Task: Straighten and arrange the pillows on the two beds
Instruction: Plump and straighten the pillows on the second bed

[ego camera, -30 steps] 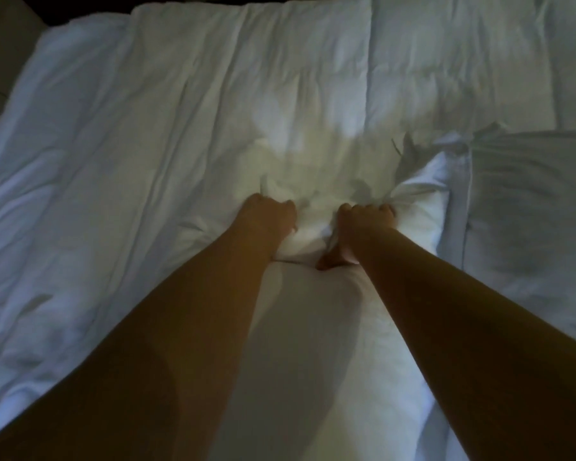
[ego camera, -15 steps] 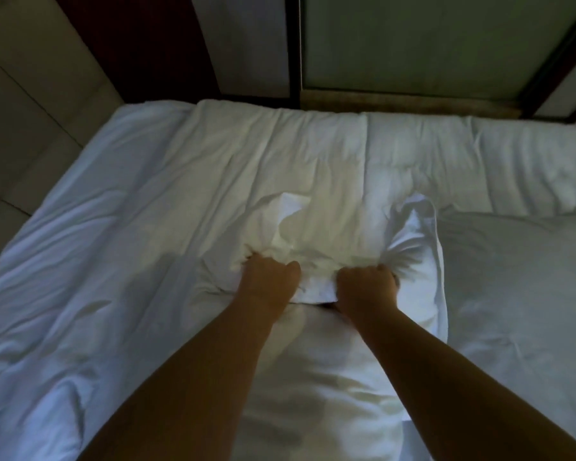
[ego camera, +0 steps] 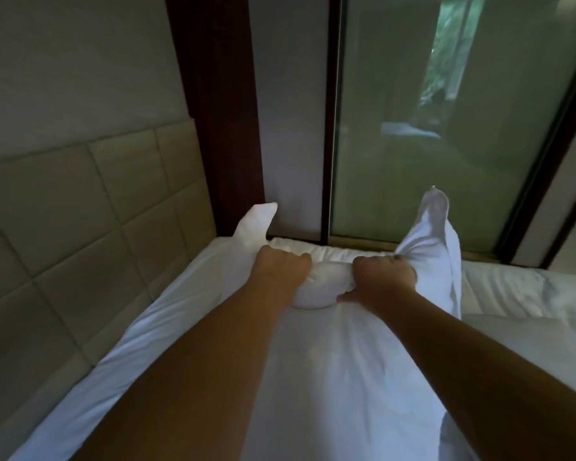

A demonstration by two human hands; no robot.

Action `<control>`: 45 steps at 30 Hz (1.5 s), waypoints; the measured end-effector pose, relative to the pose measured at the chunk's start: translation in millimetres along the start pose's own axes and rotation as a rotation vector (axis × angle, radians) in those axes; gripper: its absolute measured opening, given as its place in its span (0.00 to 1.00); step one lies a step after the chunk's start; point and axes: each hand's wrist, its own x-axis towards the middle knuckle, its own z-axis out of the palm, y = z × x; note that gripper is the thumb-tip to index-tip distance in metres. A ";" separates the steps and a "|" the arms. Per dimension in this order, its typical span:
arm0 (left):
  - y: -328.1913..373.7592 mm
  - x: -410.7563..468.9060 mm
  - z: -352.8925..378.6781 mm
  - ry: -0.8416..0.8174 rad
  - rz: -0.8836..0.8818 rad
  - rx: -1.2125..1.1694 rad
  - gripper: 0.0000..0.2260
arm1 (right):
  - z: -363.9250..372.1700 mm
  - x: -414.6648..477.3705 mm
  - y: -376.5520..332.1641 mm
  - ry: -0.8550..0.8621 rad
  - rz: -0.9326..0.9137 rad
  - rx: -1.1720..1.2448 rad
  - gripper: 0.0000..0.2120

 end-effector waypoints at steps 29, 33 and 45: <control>-86.5 -73.5 -28.8 -0.393 -0.096 -0.181 0.33 | -37.1 -7.3 -55.6 -0.039 -0.284 0.023 0.47; -93.5 -34.5 -25.4 -0.543 -0.199 -0.175 0.46 | -40.1 35.7 -52.7 -0.156 -0.313 -0.020 0.44; -123.6 41.7 60.4 -0.558 -0.277 -0.115 0.35 | -4.7 136.1 -79.4 -0.153 -0.436 -0.095 0.30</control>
